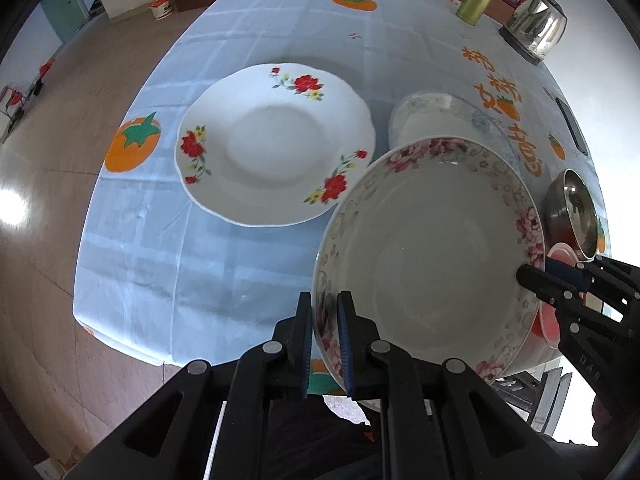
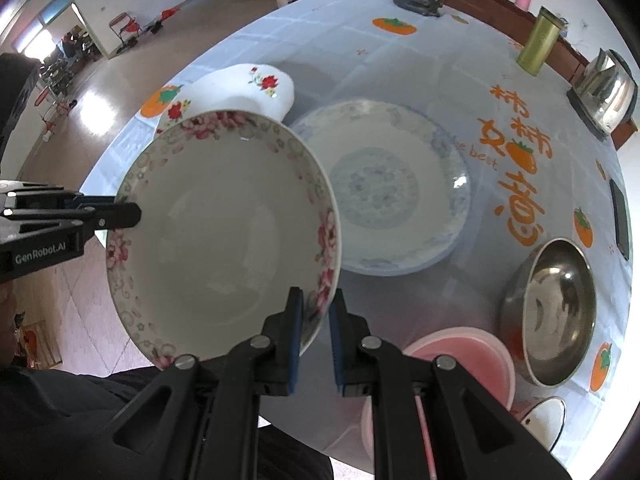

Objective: Organize plates and bowls
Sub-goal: 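Lift the pink-floral plate with the left tool while the right tool carries it over the blue-patterned plate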

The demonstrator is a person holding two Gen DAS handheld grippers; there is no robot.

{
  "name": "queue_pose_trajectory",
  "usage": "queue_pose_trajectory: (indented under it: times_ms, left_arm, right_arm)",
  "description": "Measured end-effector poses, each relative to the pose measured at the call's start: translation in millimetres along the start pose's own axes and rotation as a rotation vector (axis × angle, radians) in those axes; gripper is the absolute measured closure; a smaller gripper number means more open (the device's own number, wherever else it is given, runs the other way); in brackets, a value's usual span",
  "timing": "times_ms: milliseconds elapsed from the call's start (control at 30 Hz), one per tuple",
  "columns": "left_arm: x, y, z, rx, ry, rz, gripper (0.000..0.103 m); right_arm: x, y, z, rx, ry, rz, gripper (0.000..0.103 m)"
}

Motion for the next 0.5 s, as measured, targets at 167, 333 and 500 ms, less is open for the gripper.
queue_pose_trajectory:
  times_ms: [167,333,500]
  left_arm:
    - [-5,-11,2,0.003,0.007,0.024,0.09]
    - [-14,-19,2,-0.003,0.0,0.043,0.09]
    - [-23,-26,2,0.0,-0.008,0.054,0.09]
  right_arm:
    - [-1,-12,-2,0.002,-0.008,0.028,0.09]
    - [-4,-21,-2,0.009,-0.014,0.046,0.09]
    - [-9,-30,-3,0.019,-0.025,0.058,0.09]
Point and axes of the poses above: each gripper's, at about its wrist camera, not at the fingertips, and z roughly the way its jaws point, y to its left, x to its underside, the point moved 6 cm from there along z, roughly the way its jaws point, and after that the axes turned 8 degrees about x, right-handed, at the moved point
